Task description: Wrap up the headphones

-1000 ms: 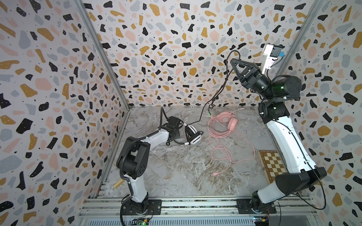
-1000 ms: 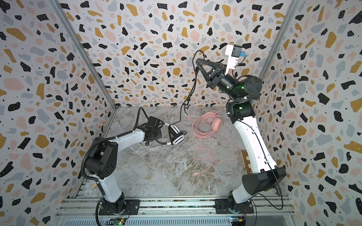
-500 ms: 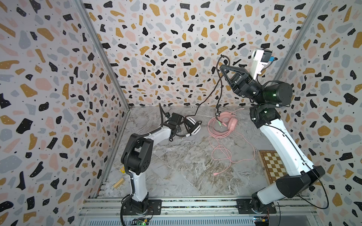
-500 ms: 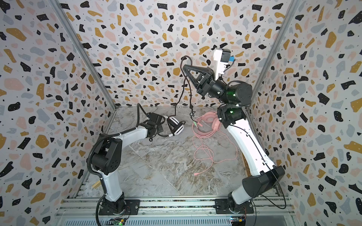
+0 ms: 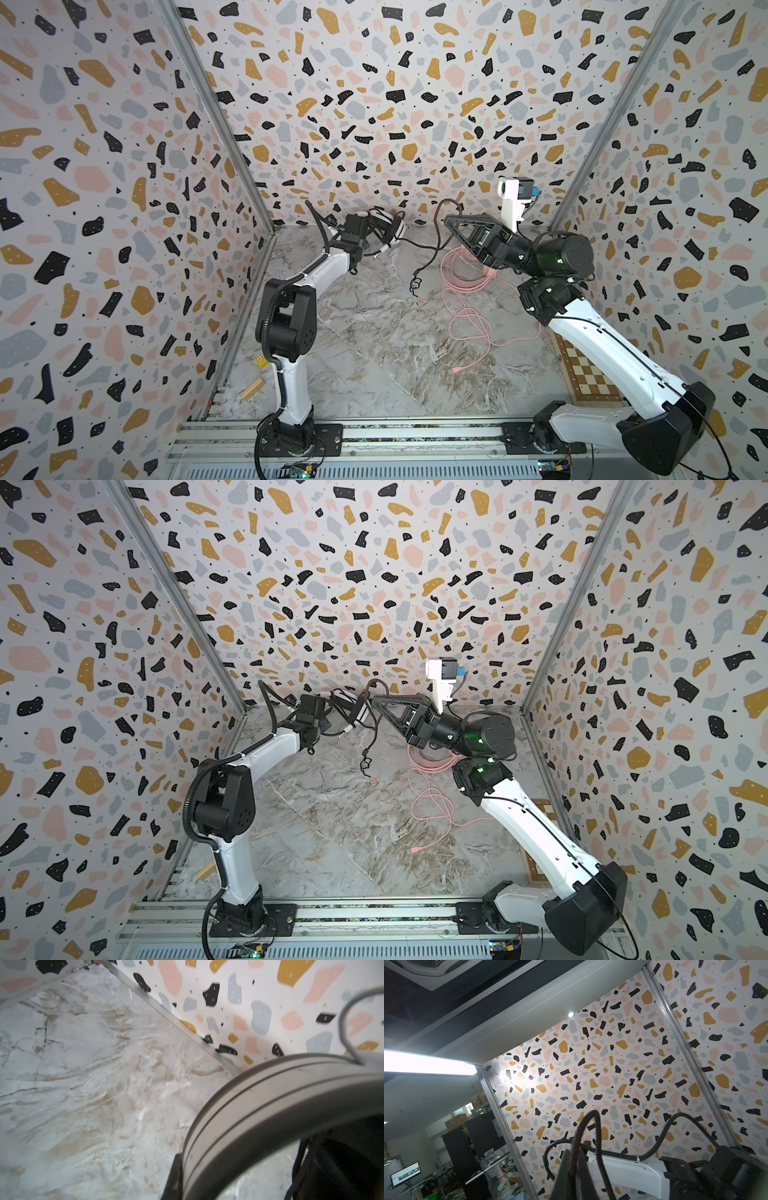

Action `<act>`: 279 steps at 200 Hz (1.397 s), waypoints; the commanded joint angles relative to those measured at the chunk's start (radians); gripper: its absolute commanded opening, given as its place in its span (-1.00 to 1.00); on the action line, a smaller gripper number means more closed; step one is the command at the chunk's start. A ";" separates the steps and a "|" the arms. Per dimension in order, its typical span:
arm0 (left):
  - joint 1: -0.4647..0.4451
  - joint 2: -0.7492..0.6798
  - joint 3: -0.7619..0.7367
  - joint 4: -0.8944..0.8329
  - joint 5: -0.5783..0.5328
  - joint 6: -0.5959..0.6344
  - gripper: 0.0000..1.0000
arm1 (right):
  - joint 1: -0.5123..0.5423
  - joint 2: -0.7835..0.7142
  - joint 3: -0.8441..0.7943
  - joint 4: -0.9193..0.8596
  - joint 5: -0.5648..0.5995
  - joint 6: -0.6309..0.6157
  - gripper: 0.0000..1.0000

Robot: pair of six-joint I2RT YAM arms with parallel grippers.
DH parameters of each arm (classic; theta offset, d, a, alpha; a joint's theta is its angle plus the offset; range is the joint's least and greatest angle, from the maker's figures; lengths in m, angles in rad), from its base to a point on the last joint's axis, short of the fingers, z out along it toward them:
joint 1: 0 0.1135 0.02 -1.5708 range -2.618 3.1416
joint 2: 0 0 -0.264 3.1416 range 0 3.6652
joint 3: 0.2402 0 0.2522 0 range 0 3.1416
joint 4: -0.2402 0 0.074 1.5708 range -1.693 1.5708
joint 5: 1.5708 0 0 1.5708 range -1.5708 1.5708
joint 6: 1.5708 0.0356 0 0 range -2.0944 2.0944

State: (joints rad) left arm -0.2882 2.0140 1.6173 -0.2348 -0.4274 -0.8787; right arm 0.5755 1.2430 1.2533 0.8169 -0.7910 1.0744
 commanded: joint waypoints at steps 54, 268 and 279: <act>0.007 0.111 0.114 0.118 0.083 -0.146 -1.00 | 0.023 -0.038 -0.111 0.188 -0.076 0.187 -1.00; 0.251 -0.377 -0.366 0.571 0.954 -0.186 -1.00 | -0.403 -0.068 -0.408 -0.247 -0.022 -0.265 -1.00; 0.251 -0.410 -0.389 0.553 0.998 -0.140 -1.00 | -0.416 -0.054 -0.377 -0.274 -0.004 -0.300 -1.00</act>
State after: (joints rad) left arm -0.0364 1.7020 1.2522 0.1745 0.3954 -1.0935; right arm 0.1787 1.1809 0.7795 0.5755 -0.8413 0.8970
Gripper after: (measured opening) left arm 0.057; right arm 0.060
